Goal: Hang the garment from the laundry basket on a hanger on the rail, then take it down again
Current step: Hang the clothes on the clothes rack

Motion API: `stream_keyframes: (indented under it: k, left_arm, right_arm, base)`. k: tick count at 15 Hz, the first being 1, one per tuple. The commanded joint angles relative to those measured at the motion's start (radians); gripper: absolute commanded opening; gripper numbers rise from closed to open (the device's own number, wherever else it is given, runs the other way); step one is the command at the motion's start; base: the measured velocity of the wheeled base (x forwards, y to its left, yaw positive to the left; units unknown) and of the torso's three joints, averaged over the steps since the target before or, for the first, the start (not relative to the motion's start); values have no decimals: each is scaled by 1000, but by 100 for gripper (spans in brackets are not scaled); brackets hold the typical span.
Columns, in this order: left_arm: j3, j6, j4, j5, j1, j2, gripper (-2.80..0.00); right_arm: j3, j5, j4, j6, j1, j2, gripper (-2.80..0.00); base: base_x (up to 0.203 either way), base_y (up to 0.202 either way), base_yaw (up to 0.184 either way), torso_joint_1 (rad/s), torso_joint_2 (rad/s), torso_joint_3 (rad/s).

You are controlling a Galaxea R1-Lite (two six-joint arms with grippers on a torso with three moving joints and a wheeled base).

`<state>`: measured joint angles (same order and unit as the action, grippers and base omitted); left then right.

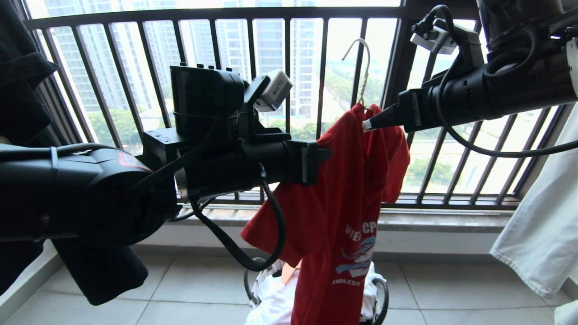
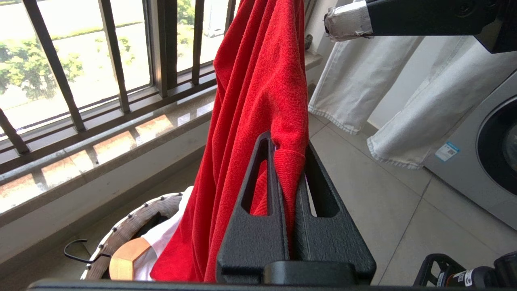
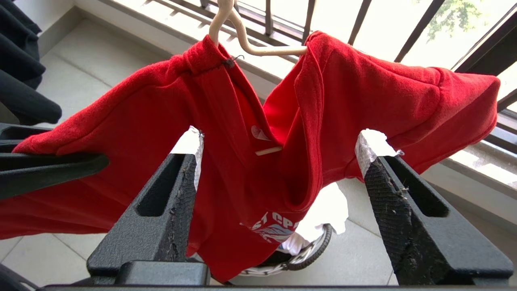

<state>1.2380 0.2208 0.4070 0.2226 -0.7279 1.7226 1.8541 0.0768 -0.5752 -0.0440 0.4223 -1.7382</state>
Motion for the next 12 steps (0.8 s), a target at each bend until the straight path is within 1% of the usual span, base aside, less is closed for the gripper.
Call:
stream_keyframes:
  k: [1,2,4,7,8,10,12]
  left_arm:
    - [3,3,3,-8,2,-10,-280]
    - [2,9,2,-8,2,-20,-280]
    - [-3,37,1,-6,2,-56,-280]
    - [-44,74,0,3,9,-141,-280]
    - [-56,86,-1,12,10,-166,-280]
    - [-82,114,-10,51,10,-221,-280]
    - [-132,131,-18,82,10,-283,-280]
  right_arm:
    - [-30,-2,-20,-1,0,58,0]
    - [-51,-5,-33,0,0,81,-280]
    - [-75,-6,-62,0,0,132,-280]
    - [-78,-8,-158,0,-8,198,-280]
    - [-78,-9,-184,0,-15,216,-280]
    - [-78,-11,-227,0,-29,240,-280]
    - [-79,-24,-256,1,-32,262,-280]
  base:
    - [0,0,0,0,0,0]
    - [0,0,0,0,0,0]
    - [0,0,0,0,0,0]
    - [0,0,0,0,0,0]
    - [0,0,0,0,0,0]
    - [0,0,0,0,0,0]
    - [0,0,0,0,0,0]
